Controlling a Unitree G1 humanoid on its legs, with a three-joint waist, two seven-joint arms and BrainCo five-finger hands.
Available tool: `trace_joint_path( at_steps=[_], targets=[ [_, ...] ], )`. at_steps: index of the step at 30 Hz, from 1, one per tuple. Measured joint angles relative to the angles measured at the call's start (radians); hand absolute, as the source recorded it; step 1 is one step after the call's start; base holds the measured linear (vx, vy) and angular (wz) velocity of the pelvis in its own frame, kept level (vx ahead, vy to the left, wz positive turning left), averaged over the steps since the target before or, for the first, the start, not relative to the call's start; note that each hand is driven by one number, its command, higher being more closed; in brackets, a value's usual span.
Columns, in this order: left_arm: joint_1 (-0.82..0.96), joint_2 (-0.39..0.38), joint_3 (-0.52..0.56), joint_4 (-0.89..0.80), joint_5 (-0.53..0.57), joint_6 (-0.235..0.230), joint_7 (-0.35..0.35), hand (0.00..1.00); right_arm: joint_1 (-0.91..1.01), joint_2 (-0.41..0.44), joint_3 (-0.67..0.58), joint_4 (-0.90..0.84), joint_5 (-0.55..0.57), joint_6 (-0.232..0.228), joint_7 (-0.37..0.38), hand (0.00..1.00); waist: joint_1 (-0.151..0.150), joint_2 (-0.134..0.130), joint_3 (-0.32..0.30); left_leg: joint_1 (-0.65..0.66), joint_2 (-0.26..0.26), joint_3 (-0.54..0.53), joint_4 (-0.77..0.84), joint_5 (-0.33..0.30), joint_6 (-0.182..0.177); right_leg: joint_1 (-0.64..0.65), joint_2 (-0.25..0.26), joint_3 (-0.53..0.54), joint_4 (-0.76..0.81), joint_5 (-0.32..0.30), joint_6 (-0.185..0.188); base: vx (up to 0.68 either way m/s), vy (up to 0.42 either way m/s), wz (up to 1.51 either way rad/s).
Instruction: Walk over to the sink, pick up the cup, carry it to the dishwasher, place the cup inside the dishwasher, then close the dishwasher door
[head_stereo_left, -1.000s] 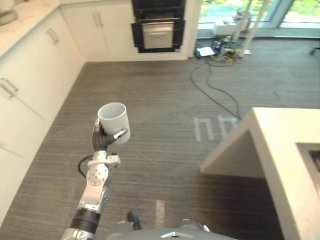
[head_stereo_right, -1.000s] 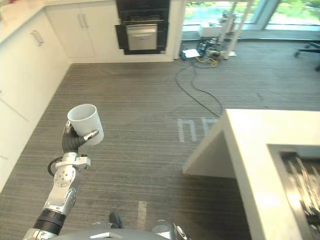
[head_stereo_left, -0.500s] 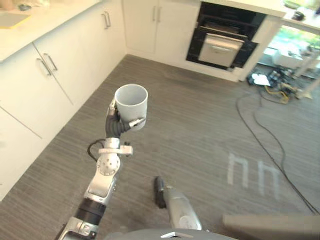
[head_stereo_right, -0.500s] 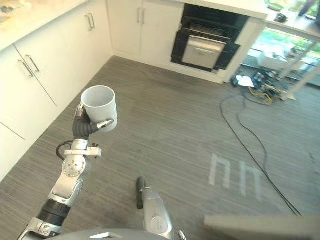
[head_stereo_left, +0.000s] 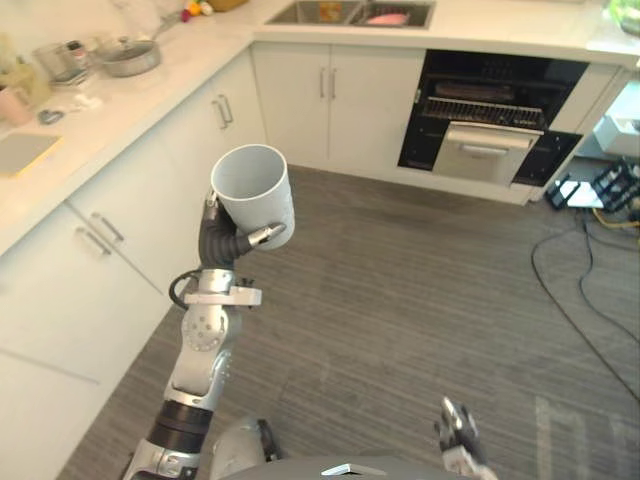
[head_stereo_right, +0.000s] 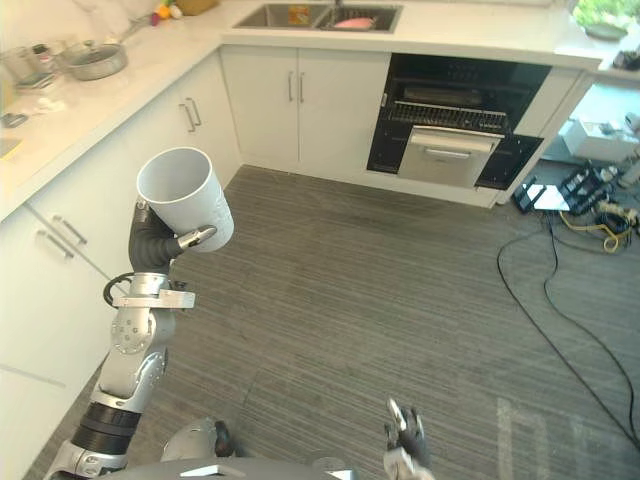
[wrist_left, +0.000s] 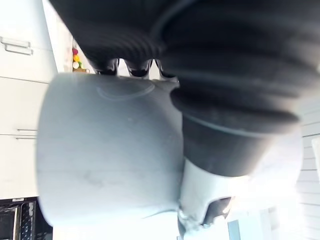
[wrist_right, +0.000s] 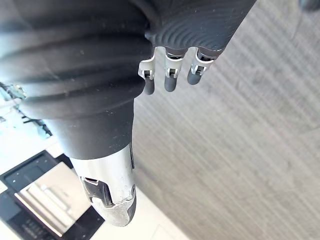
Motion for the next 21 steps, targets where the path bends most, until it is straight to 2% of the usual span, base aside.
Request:
trace_joint_path(
  at_steps=[1, 2, 3, 4, 5, 6, 7, 8, 9, 10, 11, 12, 13, 14, 15, 16, 17, 18, 19, 20, 21],
  targets=[
    [0.010, -0.002, -0.001, 0.009, 0.001, 0.001, 0.003, 1.00, -0.021, -0.024, 0.012, 0.004, 0.025, -0.012, 0.007, 0.00, 0.006, 0.019, -0.001, 0.002, 0.017, -0.077, -0.156, 0.078, -0.068, 0.028, 0.005, 0.045, -0.001, -0.024, 0.046, 0.54, 0.490, -1.10],
    [0.015, 0.005, 0.004, 0.040, 0.002, 0.000, 0.014, 1.00, -0.028, -0.018, 0.035, 0.005, 0.067, -0.051, 0.010, 0.00, -0.002, 0.022, -0.004, 0.019, 0.025, -0.088, -0.124, 0.231, -0.083, 0.077, -0.019, 0.080, -0.001, -0.048, 0.078, 0.53, 0.503, -1.05],
    [0.019, 0.008, 0.013, 0.057, 0.002, 0.001, 0.020, 1.00, -0.033, -0.005, 0.047, 0.005, 0.082, -0.068, 0.010, 0.00, -0.004, 0.005, -0.001, 0.025, 0.015, -0.089, -0.082, 0.251, -0.068, 0.084, -0.035, 0.095, 0.009, -0.041, 0.074, 0.60, 0.567, -0.98],
    [0.033, 0.022, 0.039, 0.066, 0.002, 0.000, 0.031, 1.00, -0.042, 0.023, 0.053, -0.005, 0.085, -0.078, 0.011, 0.00, -0.009, -0.025, 0.001, 0.018, -0.001, -0.101, 0.021, 0.201, -0.027, 0.083, -0.052, 0.120, 0.048, -0.009, 0.057, 0.35, 0.325, -0.68],
    [0.032, 0.033, 0.053, 0.068, 0.002, 0.000, 0.037, 1.00, -0.041, 0.031, 0.053, -0.008, 0.085, -0.085, 0.011, 0.00, -0.017, -0.038, 0.003, 0.014, -0.011, -0.108, 0.075, 0.153, -0.026, 0.083, -0.059, 0.123, 0.074, 0.013, 0.052, 0.45, 0.386, -0.55],
    [0.029, 0.043, 0.066, 0.068, 0.003, 0.000, 0.039, 1.00, -0.033, 0.030, 0.049, -0.016, 0.077, -0.099, 0.008, 0.00, -0.029, -0.060, 0.000, 0.022, -0.034, -0.115, 0.150, 0.078, -0.012, 0.076, -0.080, 0.128, 0.151, 0.055, 0.056, 0.48, 0.360, -0.31],
    [0.029, 0.054, 0.075, 0.068, 0.004, 0.000, 0.041, 1.00, -0.010, 0.028, 0.045, -0.040, 0.064, -0.110, 0.001, 0.00, -0.028, -0.092, -0.009, 0.068, -0.056, -0.069, 0.162, 0.034, 0.001, 0.034, -0.121, 0.132, 0.278, 0.109, 0.078, 0.48, 0.325, -0.41],
    [0.029, 0.059, 0.082, 0.068, 0.005, -0.002, 0.042, 1.00, 0.000, 0.026, 0.044, -0.054, 0.045, -0.113, 0.003, 0.00, -0.022, -0.103, -0.009, 0.101, -0.071, -0.044, 0.162, 0.025, 0.020, 0.004, -0.146, 0.127, 0.350, 0.157, 0.101, 0.48, 0.278, -0.69],
    [0.029, 0.060, 0.093, 0.068, 0.014, -0.011, 0.043, 1.00, 0.002, 0.015, 0.040, -0.067, 0.016, -0.114, 0.006, 0.00, -0.024, -0.107, -0.008, 0.165, -0.084, 0.006, 0.153, -0.007, 0.042, -0.051, -0.194, 0.098, 0.456, 0.292, 0.152, 0.43, 0.257, -0.86],
    [0.029, 0.055, 0.097, 0.064, 0.029, -0.022, 0.043, 1.00, 0.001, 0.005, 0.046, -0.084, -0.009, -0.114, 0.012, 0.00, -0.028, -0.095, -0.007, 0.226, -0.090, 0.043, 0.115, -0.032, 0.057, -0.104, -0.242, 0.051, 0.535, 0.425, 0.129, 0.40, 0.265, -0.90],
    [0.028, 0.052, 0.104, 0.061, 0.049, -0.024, 0.050, 1.00, -0.003, 0.006, 0.051, -0.089, -0.033, -0.114, 0.014, 0.00, -0.031, -0.083, 0.000, 0.257, -0.088, 0.066, 0.093, -0.040, 0.062, -0.148, -0.256, 0.032, 0.609, 0.403, 0.101, 0.38, 0.258, -0.92],
    [0.027, 0.052, 0.108, 0.064, 0.078, -0.023, 0.070, 1.00, -0.024, 0.006, 0.077, -0.092, -0.072, -0.113, 0.018, 0.00, -0.038, -0.077, 0.006, 0.316, -0.084, 0.085, 0.048, -0.054, 0.063, -0.238, -0.259, -0.020, 0.745, 0.306, 0.041, 0.33, 0.203, -0.81],
    [0.028, 0.052, 0.097, 0.070, 0.104, -0.022, 0.085, 1.00, -0.023, 0.007, 0.110, -0.110, -0.086, -0.112, 0.022, 0.00, -0.048, -0.066, 0.012, 0.371, -0.080, 0.105, -0.007, -0.060, 0.064, -0.303, -0.240, -0.090, 0.794, 0.222, 0.017, 0.27, 0.149, -0.70],
    [0.029, 0.052, 0.093, 0.072, 0.110, -0.022, 0.091, 1.00, -0.018, 0.007, 0.128, -0.126, -0.084, -0.110, 0.023, 0.00, -0.053, -0.061, 0.015, 0.396, -0.077, 0.117, -0.031, -0.062, 0.061, -0.333, -0.223, -0.122, 0.784, 0.185, 0.017, 0.29, 0.090, -0.49],
    [0.029, 0.055, 0.076, 0.084, 0.115, -0.022, 0.101, 1.00, -0.018, 0.007, 0.153, -0.143, -0.081, -0.106, 0.023, 0.00, -0.069, -0.056, 0.017, 0.434, -0.071, 0.135, -0.066, -0.067, 0.053, -0.383, -0.179, -0.188, 0.709, 0.121, 0.017, 0.33, 0.031, -0.39],
    [0.030, 0.054, 0.066, 0.096, 0.120, -0.022, 0.107, 1.00, -0.016, 0.008, 0.164, -0.175, -0.081, -0.097, 0.022, 0.00, -0.080, -0.045, 0.025, 0.463, -0.060, 0.154, -0.081, -0.077, 0.039, -0.421, -0.132, -0.252, 0.567, 0.093, 0.013, 0.41, 0.014, -0.34],
    [0.030, 0.053, 0.064, 0.098, 0.121, -0.022, 0.106, 1.00, -0.015, 0.008, 0.166, -0.190, -0.081, -0.090, 0.022, 0.00, -0.087, -0.045, 0.029, 0.476, -0.053, 0.162, -0.084, -0.084, 0.028, -0.436, -0.106, -0.283, 0.476, 0.095, 0.014, 0.30, -0.047, -0.22],
    [0.030, 0.052, 0.063, 0.100, 0.124, -0.022, 0.106, 1.00, -0.007, 0.008, 0.165, -0.211, -0.083, -0.086, 0.021, 0.00, -0.094, -0.046, 0.033, 0.494, -0.044, 0.168, -0.085, -0.097, 0.012, -0.454, -0.077, -0.317, 0.339, 0.114, 0.015, 0.33, -0.073, -0.08],
    [0.041, 0.054, 0.063, 0.102, 0.141, -0.025, 0.105, 1.00, 0.027, 0.010, 0.166, -0.237, -0.106, -0.087, 0.016, 0.00, -0.097, -0.070, 0.026, 0.524, -0.058, 0.168, -0.085, -0.128, -0.022, -0.456, -0.045, -0.332, 0.090, 0.237, 0.040, 0.44, -0.088, 0.02],
    [0.050, 0.061, 0.063, 0.102, 0.141, -0.030, 0.104, 1.00, 0.049, 0.013, 0.167, -0.249, -0.119, -0.091, 0.012, 0.00, -0.099, -0.100, 0.021, 0.545, -0.081, 0.150, -0.083, -0.144, -0.032, -0.451, -0.050, -0.327, 0.016, 0.323, 0.044, 0.57, -0.107, 0.17],
    [0.067, 0.037, 0.065, 0.140, 0.141, -0.042, 0.100, 1.00, 0.079, 0.002, 0.166, -0.234, -0.132, -0.094, 0.009, 0.00, -0.111, -0.081, 0.026, 0.575, -0.073, 0.121, -0.071, -0.185, -0.052, -0.443, -0.049, -0.318, 0.060, 0.404, -0.070, 0.48, -0.076, 0.11]
  ],
)
